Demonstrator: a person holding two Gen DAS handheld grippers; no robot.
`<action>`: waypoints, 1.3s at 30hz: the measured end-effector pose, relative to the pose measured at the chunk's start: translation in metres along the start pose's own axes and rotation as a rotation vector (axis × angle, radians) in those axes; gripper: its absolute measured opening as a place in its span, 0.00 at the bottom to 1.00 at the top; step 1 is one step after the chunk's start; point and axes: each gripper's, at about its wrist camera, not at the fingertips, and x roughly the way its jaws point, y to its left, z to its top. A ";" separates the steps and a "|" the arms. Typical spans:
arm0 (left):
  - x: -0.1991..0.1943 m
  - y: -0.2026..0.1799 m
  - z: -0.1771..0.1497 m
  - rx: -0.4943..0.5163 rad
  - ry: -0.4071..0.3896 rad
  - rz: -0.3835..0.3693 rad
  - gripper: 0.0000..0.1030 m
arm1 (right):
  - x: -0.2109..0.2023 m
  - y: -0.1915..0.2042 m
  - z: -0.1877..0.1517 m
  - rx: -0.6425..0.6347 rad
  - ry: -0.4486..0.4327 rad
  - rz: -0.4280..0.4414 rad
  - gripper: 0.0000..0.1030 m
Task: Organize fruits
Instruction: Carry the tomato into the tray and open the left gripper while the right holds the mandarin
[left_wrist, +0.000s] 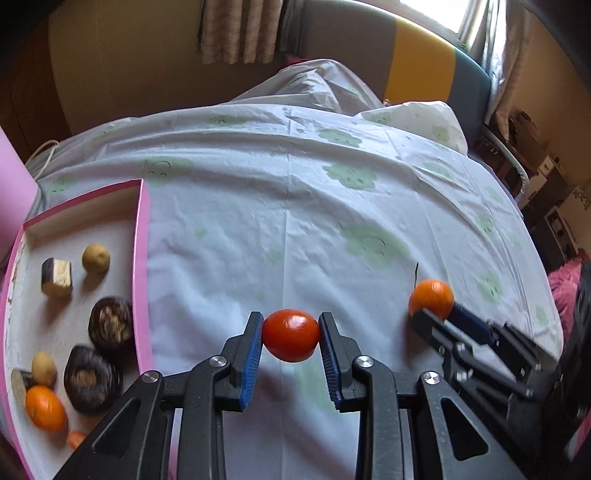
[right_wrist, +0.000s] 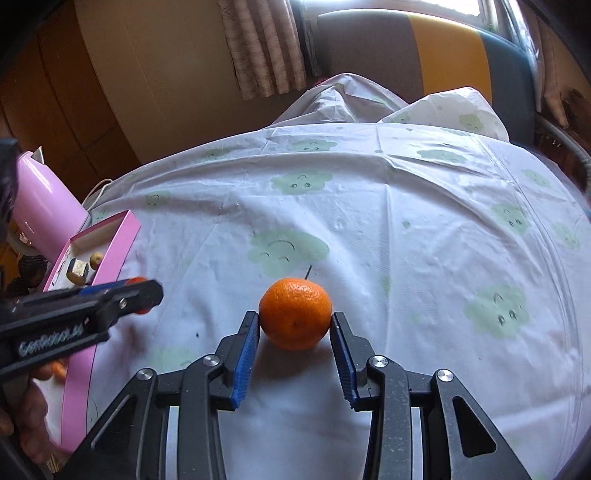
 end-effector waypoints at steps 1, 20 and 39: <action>-0.003 -0.003 -0.008 0.017 -0.011 0.002 0.30 | -0.001 -0.001 -0.002 -0.005 -0.003 -0.003 0.38; 0.010 -0.002 -0.052 0.065 -0.149 -0.022 0.30 | 0.001 0.000 -0.010 0.000 -0.054 -0.016 0.69; 0.009 0.000 -0.056 0.054 -0.159 -0.039 0.30 | 0.027 0.014 0.005 -0.091 -0.001 -0.094 0.40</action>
